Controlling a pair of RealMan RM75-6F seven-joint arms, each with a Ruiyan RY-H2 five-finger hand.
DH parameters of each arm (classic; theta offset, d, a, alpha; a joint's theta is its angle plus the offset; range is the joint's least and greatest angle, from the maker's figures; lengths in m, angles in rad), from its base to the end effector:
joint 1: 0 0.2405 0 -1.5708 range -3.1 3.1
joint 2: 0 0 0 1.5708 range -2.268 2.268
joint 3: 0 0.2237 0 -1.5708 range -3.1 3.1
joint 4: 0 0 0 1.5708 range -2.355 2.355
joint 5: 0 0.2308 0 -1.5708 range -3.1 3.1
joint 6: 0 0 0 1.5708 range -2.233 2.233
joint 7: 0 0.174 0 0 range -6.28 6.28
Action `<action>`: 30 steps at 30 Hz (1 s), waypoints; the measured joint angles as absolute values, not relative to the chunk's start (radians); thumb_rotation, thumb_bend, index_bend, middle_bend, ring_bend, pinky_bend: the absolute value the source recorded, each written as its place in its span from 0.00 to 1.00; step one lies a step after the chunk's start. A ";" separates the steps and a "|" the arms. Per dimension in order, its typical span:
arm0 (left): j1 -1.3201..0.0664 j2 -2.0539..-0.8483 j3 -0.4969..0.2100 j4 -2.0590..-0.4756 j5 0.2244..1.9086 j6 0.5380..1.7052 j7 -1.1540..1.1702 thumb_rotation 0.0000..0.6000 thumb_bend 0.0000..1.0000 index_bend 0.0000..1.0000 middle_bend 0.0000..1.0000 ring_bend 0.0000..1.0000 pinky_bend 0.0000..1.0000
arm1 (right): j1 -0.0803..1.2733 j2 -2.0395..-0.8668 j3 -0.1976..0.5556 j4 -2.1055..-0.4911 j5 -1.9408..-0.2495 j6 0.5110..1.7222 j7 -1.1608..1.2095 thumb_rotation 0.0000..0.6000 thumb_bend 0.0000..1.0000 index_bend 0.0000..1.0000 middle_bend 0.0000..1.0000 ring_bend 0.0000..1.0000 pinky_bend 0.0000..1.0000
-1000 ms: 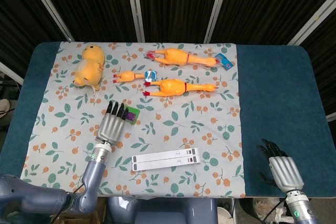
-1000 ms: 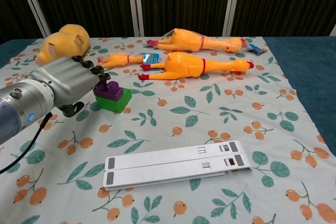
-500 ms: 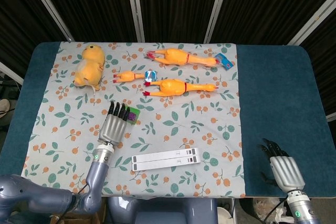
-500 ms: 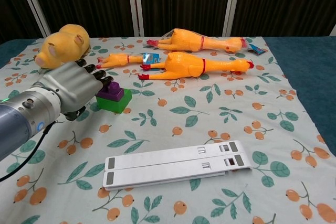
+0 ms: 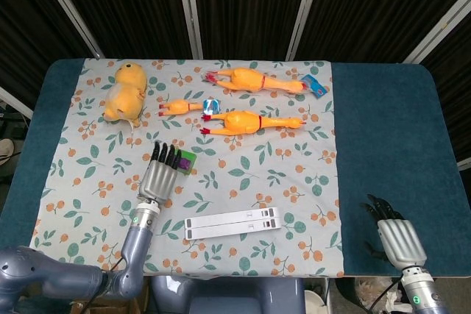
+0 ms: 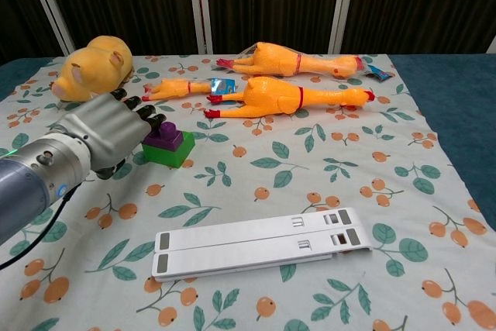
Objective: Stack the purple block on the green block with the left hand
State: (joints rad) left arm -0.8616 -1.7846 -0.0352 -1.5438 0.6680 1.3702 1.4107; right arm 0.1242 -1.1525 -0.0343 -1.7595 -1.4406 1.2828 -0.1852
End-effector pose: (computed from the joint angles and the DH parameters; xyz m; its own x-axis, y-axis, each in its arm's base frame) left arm -0.1094 0.3037 -0.0889 0.9516 0.1031 0.2897 0.3074 -0.3005 -0.9029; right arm -0.2700 -0.1907 0.0584 0.3911 -0.2870 0.8744 -0.9168 -0.0378 0.3976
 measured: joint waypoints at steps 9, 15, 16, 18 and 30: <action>-0.877 -1.737 -0.074 -1.667 0.811 1.413 1.357 1.00 0.54 0.00 0.00 0.00 0.00 | 0.125 -1.155 -0.036 -1.762 -1.447 1.284 -0.190 1.00 0.29 0.19 0.08 0.09 0.27; -0.872 -1.665 -0.088 -1.795 0.868 1.464 1.348 1.00 0.54 0.00 0.00 0.00 0.00 | 0.123 -1.152 -0.038 -1.764 -1.457 1.289 -0.181 1.00 0.29 0.18 0.08 0.09 0.27; -0.868 -1.652 -0.087 -1.819 0.872 1.472 1.349 1.00 0.54 0.00 0.00 0.00 0.00 | 0.123 -1.151 -0.038 -1.765 -1.457 1.290 -0.179 1.00 0.29 0.19 0.08 0.09 0.27; -0.853 -1.619 -0.078 -1.880 0.881 1.493 1.346 1.00 0.52 0.00 0.00 0.00 0.00 | 0.122 -1.148 -0.038 -1.766 -1.459 1.292 -0.175 1.00 0.29 0.19 0.08 0.09 0.27; -0.608 -1.403 0.128 -2.043 1.167 1.635 0.839 1.00 0.35 0.00 0.00 0.00 0.00 | 0.120 -1.151 -0.036 -1.754 -1.499 1.321 -0.160 1.00 0.29 0.19 0.08 0.09 0.27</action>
State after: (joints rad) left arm -0.6080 -1.4028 0.1280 -2.0430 1.1675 1.6355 0.8388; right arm 0.1196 -1.1510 -0.0361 -1.7540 -1.4990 1.3214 -0.1598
